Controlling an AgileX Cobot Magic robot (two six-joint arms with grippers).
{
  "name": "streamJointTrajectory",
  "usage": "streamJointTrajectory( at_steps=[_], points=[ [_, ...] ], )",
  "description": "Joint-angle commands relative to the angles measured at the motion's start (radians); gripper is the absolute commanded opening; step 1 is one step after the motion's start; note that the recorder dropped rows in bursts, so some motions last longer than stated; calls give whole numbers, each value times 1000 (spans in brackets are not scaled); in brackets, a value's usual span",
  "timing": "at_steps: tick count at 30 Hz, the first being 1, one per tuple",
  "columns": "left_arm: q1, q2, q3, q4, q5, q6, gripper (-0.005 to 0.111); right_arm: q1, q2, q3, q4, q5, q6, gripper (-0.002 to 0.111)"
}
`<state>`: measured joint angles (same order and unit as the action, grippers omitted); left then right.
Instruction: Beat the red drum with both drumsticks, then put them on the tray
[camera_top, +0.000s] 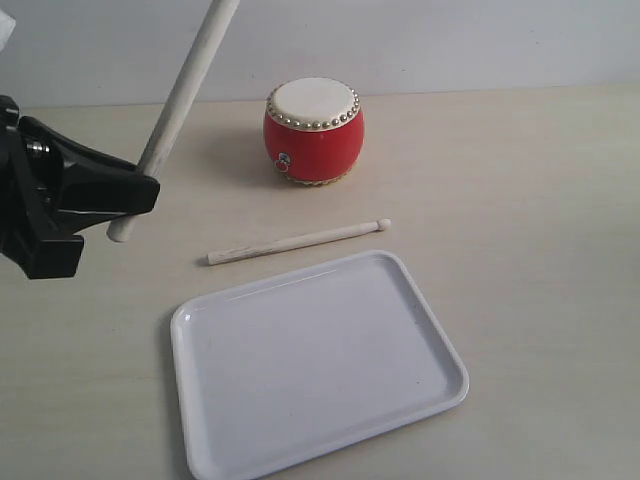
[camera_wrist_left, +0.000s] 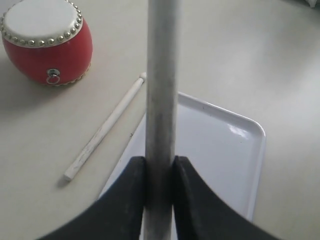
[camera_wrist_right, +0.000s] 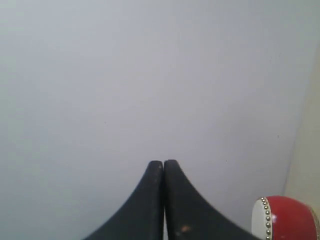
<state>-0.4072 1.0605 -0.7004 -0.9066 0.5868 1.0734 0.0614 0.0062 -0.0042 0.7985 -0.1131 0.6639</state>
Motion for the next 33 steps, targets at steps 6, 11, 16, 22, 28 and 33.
streamJointTrajectory(
  at_steps=[6,11,16,22,28,33],
  points=[
    [-1,-6,2,-22,-27,-2,0,-2,53,4,172,-150,-67,0],
    [-1,-6,2,-25,-43,-4,0,-2,240,-46,128,-80,-73,0],
    [-1,-6,2,-25,-45,-4,0,-2,512,-269,-196,-14,-93,0],
    [-1,-6,2,-25,-54,-4,0,-2,759,-555,-313,88,-87,0],
    [-1,-8,2,-25,-100,-47,0,0,989,-726,-287,224,-39,0],
    [-1,-10,8,-25,-111,-49,0,114,1242,-953,-250,515,-370,2]
  ],
)
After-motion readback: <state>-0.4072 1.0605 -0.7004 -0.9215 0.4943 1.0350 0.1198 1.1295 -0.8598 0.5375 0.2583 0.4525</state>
